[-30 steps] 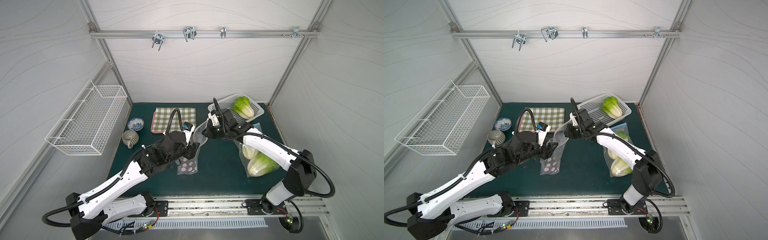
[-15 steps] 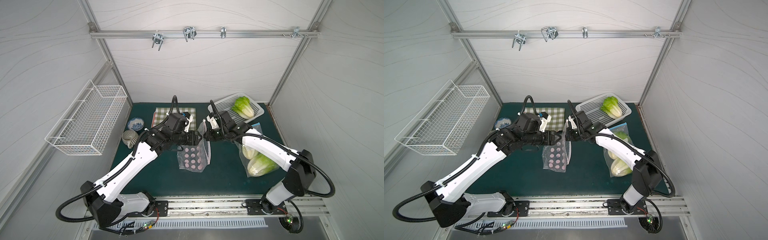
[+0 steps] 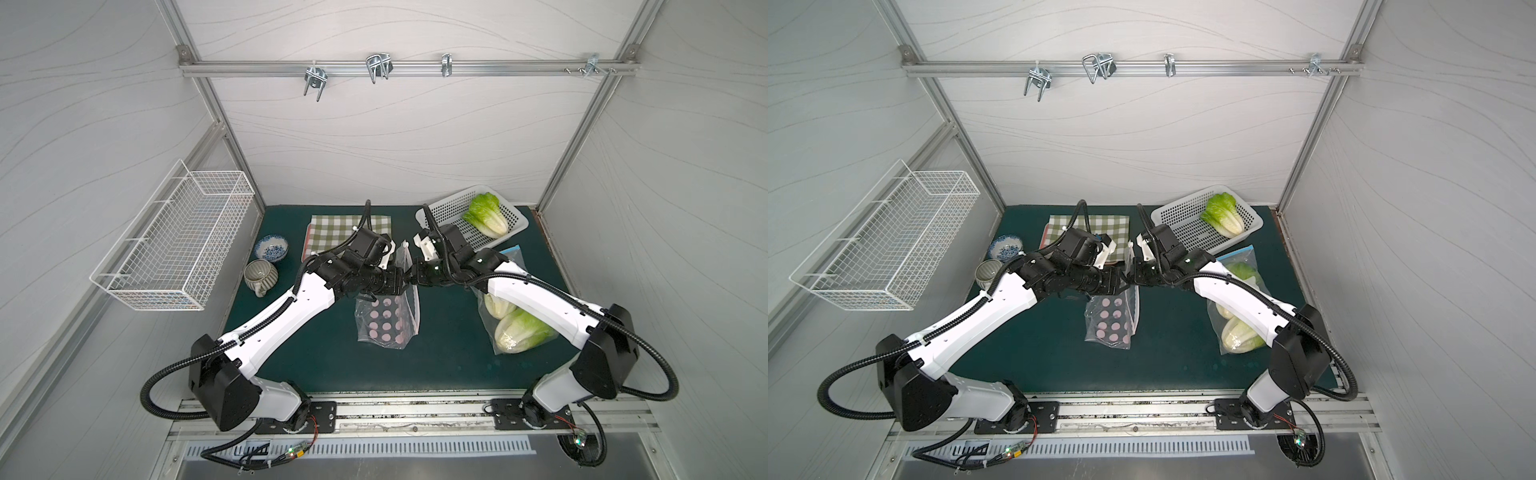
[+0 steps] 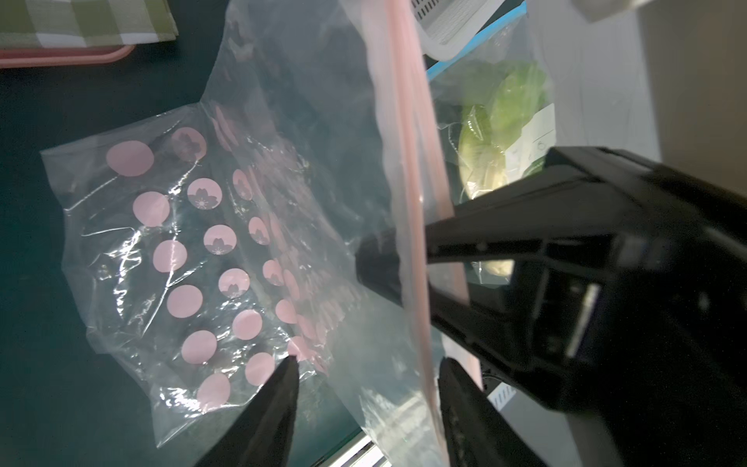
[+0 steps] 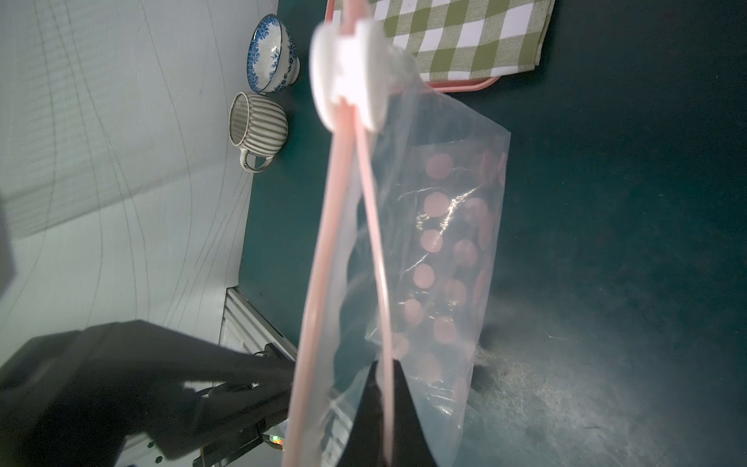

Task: Put the chinese cabbages into a zipper bag and zip it
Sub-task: Open the zipper of the food storage bag at the center of the board.

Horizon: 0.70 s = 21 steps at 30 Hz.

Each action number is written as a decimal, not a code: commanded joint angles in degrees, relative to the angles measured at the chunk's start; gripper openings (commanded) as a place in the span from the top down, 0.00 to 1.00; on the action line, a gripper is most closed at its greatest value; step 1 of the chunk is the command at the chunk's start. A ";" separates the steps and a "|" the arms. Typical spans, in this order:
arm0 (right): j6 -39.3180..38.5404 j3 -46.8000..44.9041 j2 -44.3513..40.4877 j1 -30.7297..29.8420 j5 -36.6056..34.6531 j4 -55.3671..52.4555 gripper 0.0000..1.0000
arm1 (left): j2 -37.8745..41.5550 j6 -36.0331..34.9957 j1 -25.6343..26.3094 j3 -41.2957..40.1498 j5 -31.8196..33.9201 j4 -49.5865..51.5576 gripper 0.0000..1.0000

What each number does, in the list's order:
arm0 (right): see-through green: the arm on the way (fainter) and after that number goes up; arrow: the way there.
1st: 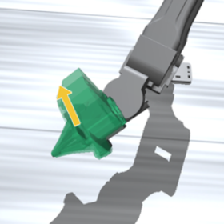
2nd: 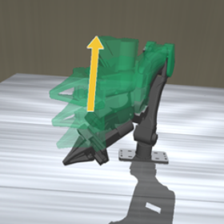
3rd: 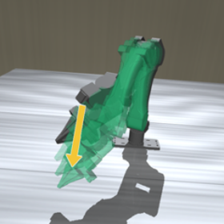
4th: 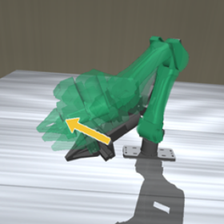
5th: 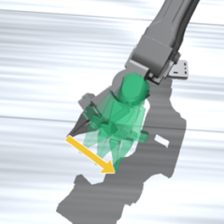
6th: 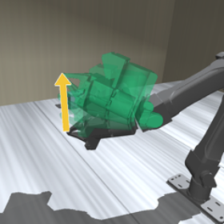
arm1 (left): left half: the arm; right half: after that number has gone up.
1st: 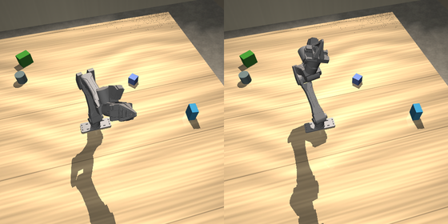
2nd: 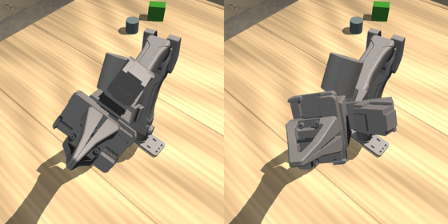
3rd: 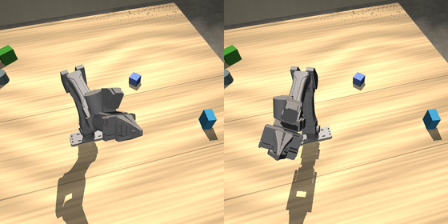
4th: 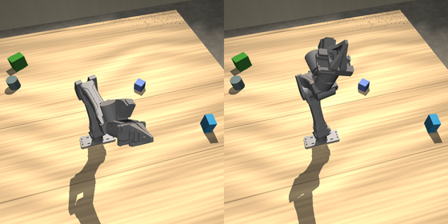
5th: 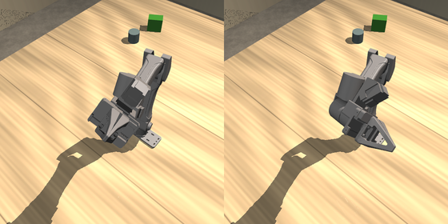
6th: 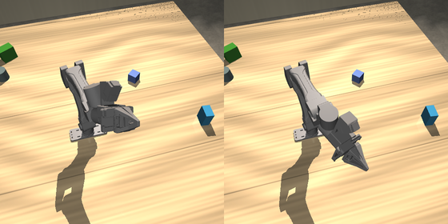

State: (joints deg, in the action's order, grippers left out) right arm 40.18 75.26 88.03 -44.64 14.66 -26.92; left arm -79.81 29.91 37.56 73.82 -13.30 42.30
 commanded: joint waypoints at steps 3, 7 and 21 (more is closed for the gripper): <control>2.93 -3.26 -3.72 2.82 2.43 1.94 1.00 | 0.17 -1.87 -0.84 -1.47 5.57 1.71 0.57; 2.04 -3.72 -4.00 3.93 2.49 0.38 1.00 | 1.20 -1.49 -1.96 -2.58 5.10 1.70 0.64; 5.04 0.00 -0.74 1.11 4.82 3.12 1.00 | 0.26 1.10 -2.35 -4.35 -2.92 -4.30 0.84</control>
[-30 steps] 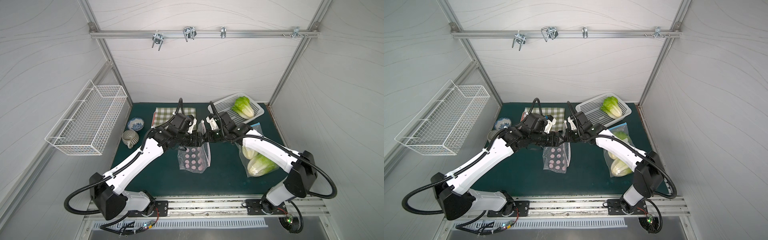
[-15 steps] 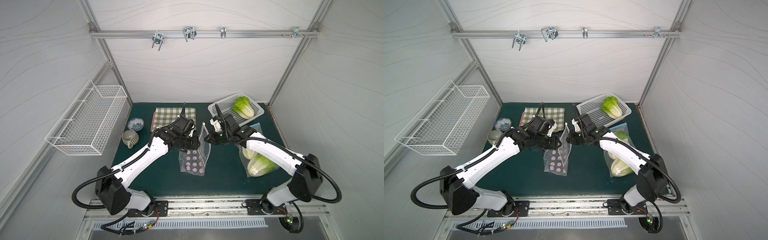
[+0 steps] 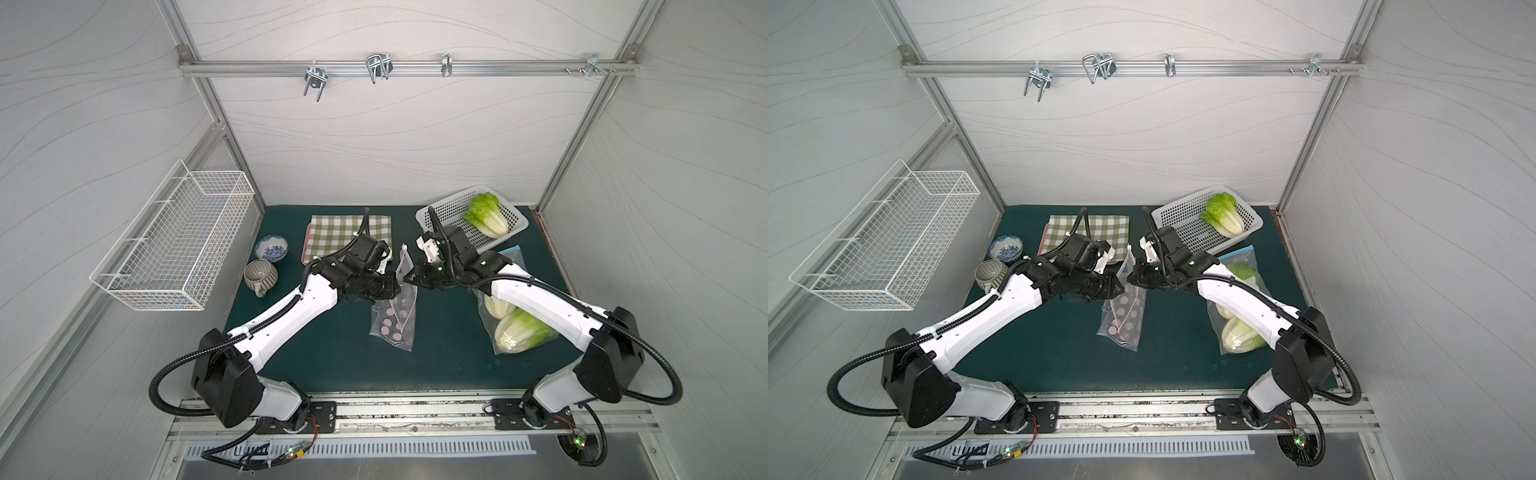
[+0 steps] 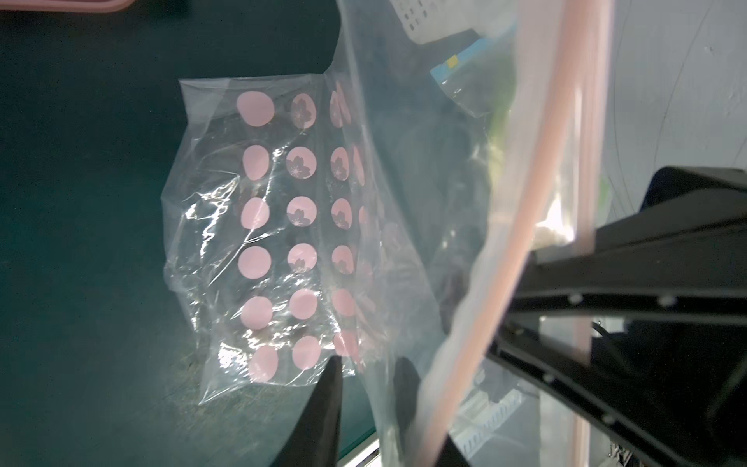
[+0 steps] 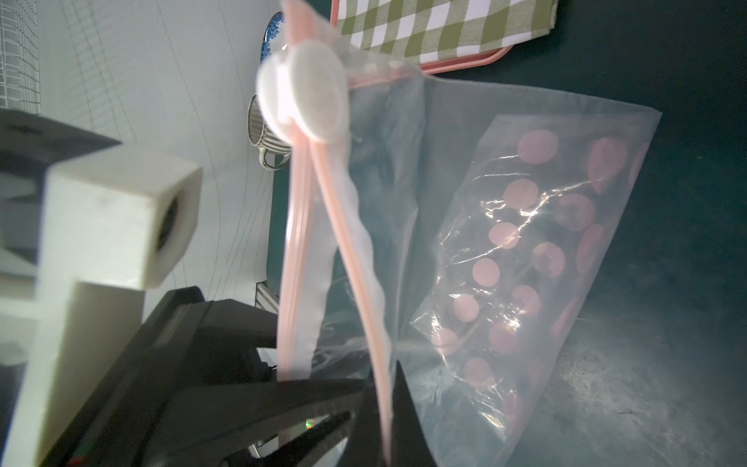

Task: Put the chinese cabbages into a zipper bag and zip it
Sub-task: Open the zipper of the food storage bag at the center of the board.

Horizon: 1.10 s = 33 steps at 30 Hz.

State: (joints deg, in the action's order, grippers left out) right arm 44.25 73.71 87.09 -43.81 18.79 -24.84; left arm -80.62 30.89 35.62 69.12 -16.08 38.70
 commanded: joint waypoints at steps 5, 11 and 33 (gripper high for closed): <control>1.01 3.91 1.58 1.15 1.66 1.37 1.00 | 6.59 -1.60 -3.41 1.72 6.48 5.36 1.00; -0.09 15.55 12.08 -2.07 1.74 0.37 1.00 | 10.59 -4.13 -6.09 11.63 20.97 21.40 1.00; -9.53 10.29 14.33 9.28 12.37 -5.31 0.61 | -2.95 -0.69 -6.96 8.58 9.47 12.02 1.00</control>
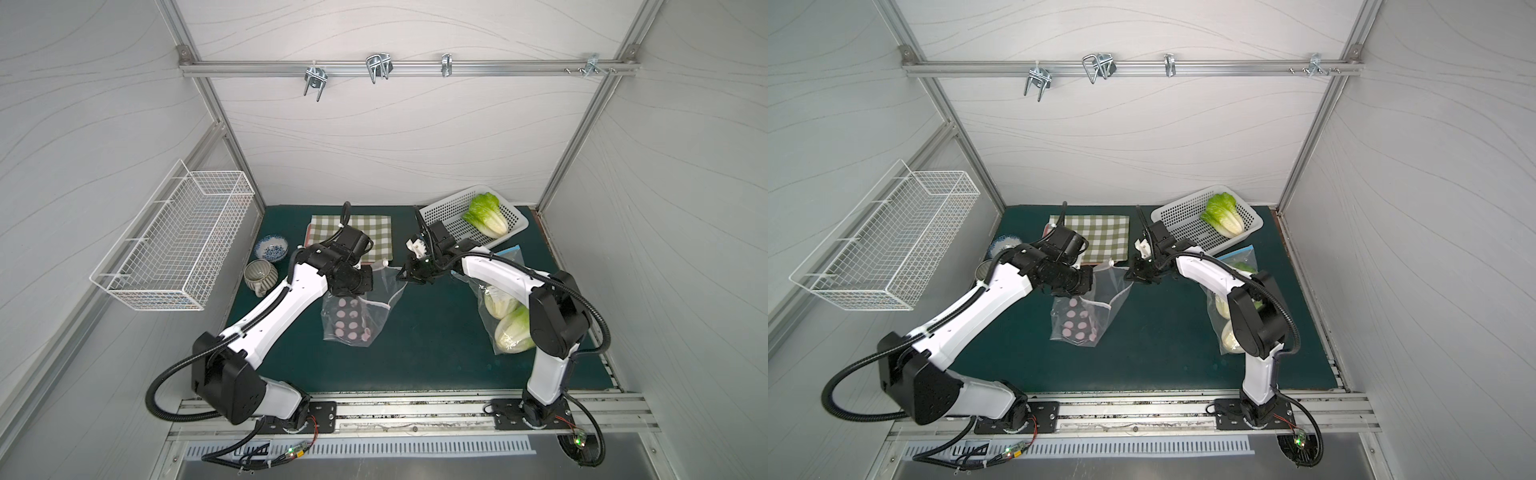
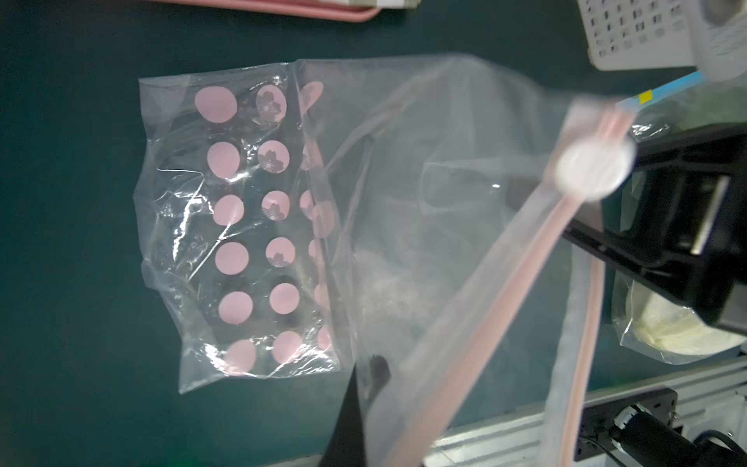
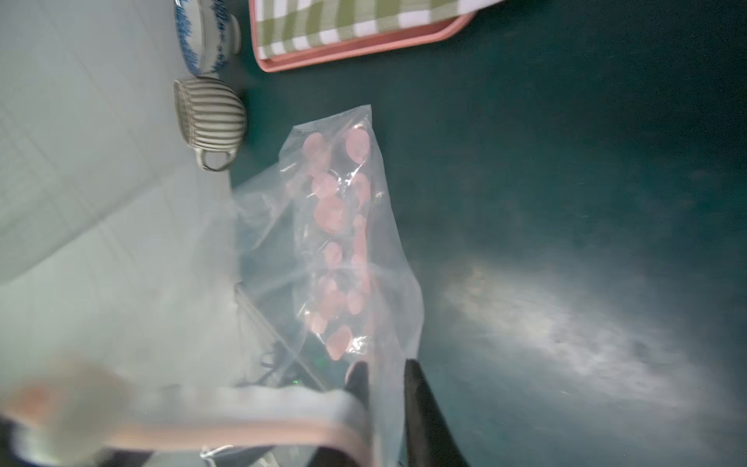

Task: Put the chinese cabbages into a zipper bag and zip it
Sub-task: Open the zipper of the food storage bag at the center of the board, then adjust the Chinese cabbage in the basket.

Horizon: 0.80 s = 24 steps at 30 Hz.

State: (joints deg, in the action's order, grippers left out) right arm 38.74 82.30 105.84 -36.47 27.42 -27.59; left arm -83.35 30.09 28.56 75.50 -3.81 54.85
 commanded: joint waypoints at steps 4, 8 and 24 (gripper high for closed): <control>-9.07 10.33 -5.90 6.32 2.51 -10.29 0.46 | -3.42 -0.86 0.10 2.82 -3.92 -4.10 1.00; -8.25 12.12 -6.60 14.34 -7.29 -12.02 0.43 | -3.81 -0.21 0.06 1.11 -6.73 -6.82 1.00; -35.93 46.08 24.83 27.52 -46.56 -12.40 0.01 | -1.43 -1.61 0.08 -1.45 -11.40 -9.04 1.00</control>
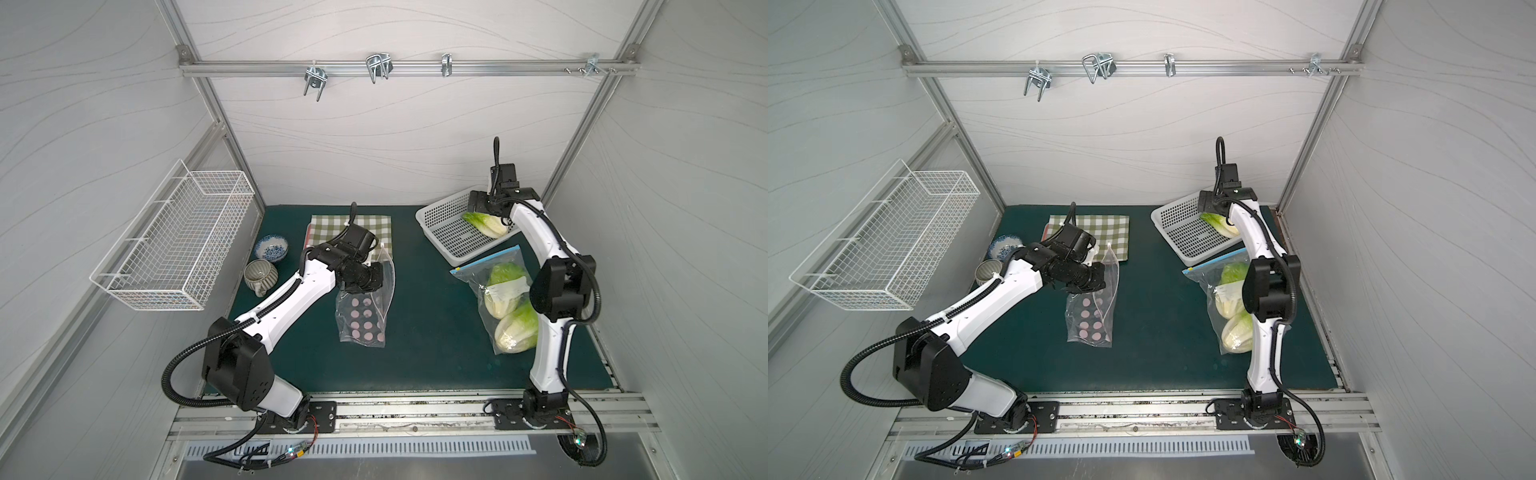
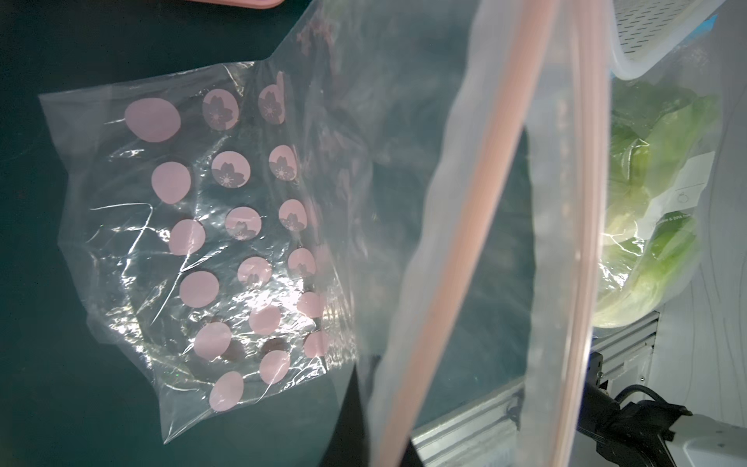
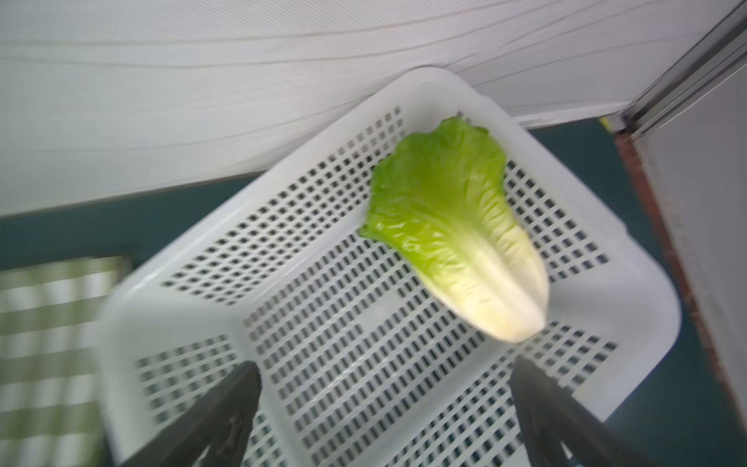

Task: Put the chinese cabbages into a zipper bag and zip it
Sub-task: Adjust the Chinese cabbage in the basket.

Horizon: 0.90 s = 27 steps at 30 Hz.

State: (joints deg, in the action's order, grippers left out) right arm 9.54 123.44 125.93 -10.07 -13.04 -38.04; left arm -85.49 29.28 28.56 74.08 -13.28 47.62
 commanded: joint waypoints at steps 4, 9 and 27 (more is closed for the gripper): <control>-7.49 12.93 12.96 1.50 -4.92 -3.97 0.01 | 0.33 -2.13 0.01 -0.40 -2.18 -0.67 1.00; -4.40 16.75 18.93 3.86 -4.01 -7.20 0.03 | 1.54 -2.14 -0.46 -2.04 -1.79 -0.71 1.00; 12.11 6.21 7.97 5.32 20.34 3.12 0.84 | 2.17 -0.34 -0.52 -1.45 -0.43 0.12 1.00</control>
State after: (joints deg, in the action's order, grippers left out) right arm 16.49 130.41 138.34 -4.71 -1.28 -37.34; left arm -84.79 28.32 28.21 71.40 -14.28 47.70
